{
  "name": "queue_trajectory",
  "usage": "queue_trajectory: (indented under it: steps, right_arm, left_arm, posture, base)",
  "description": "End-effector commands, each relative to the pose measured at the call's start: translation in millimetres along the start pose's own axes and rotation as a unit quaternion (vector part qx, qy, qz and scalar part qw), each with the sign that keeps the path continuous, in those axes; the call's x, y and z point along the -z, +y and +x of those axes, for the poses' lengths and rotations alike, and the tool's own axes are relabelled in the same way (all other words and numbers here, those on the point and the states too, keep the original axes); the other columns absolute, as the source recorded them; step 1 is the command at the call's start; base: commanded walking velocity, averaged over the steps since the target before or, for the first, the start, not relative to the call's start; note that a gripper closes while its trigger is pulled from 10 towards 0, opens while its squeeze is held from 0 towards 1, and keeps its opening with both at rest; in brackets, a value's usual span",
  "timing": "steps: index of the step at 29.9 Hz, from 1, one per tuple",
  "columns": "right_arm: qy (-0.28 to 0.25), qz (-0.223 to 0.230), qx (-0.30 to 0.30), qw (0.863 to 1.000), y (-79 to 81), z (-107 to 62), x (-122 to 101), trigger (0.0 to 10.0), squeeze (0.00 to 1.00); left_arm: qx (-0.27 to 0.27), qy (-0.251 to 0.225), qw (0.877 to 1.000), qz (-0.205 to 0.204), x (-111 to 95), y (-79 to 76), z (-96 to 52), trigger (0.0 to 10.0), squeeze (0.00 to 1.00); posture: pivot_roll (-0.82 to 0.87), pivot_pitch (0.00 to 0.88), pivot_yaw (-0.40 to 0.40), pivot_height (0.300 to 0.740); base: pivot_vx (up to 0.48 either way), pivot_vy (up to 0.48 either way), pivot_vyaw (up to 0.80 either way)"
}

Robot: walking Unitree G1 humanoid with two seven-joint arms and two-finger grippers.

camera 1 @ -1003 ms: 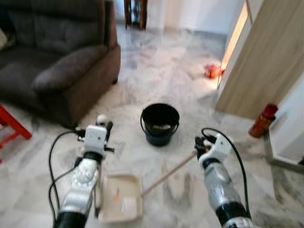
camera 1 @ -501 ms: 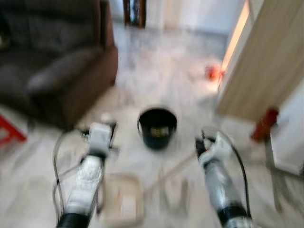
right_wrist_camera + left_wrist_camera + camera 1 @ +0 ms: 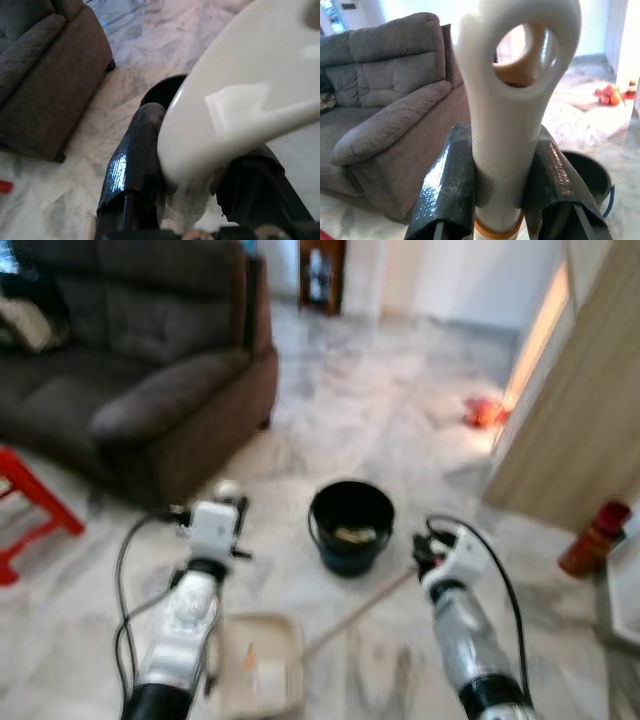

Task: Sweep floor

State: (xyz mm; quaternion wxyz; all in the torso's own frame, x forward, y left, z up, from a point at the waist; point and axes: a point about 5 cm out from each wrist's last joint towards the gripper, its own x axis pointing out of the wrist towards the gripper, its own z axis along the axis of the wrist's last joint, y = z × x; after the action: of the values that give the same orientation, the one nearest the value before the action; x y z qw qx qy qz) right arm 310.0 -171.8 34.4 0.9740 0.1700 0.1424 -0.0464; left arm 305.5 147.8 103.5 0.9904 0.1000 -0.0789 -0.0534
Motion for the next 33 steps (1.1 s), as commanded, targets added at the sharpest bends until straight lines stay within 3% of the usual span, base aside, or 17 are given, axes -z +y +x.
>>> queue_trajectory:
  steps: [1,28,33]
  right_arm:
    - [-0.026,0.006,-0.013,1.0,9.8,4.6,-13.8,10.0,0.0]
    - [-0.024,0.009,-0.015,1.0,10.0,4.3,-13.5,10.0,0.0]
    - [-0.026,0.008,-0.013,1.0,9.6,5.2,-15.2,10.0,0.0]
  left_arm:
    - [-0.005,-0.026,1.0,0.012,-10.8,6.2,4.9,10.0,0.0]
    - [-0.004,-0.027,1.0,0.006,-10.6,4.1,4.2,10.0,0.0]
    - [0.003,-0.032,0.999,0.004,-11.7,2.0,4.6,10.0,0.0]
  posture:
    - [0.05,0.0,-0.052,0.74]
    - [0.05,0.0,-0.058,0.74]
    - [0.05,0.0,-0.057,0.74]
  base:
    - [0.281,0.0,0.0]
    - [0.278,0.0,0.0]
    - [0.0,0.0,0.0]
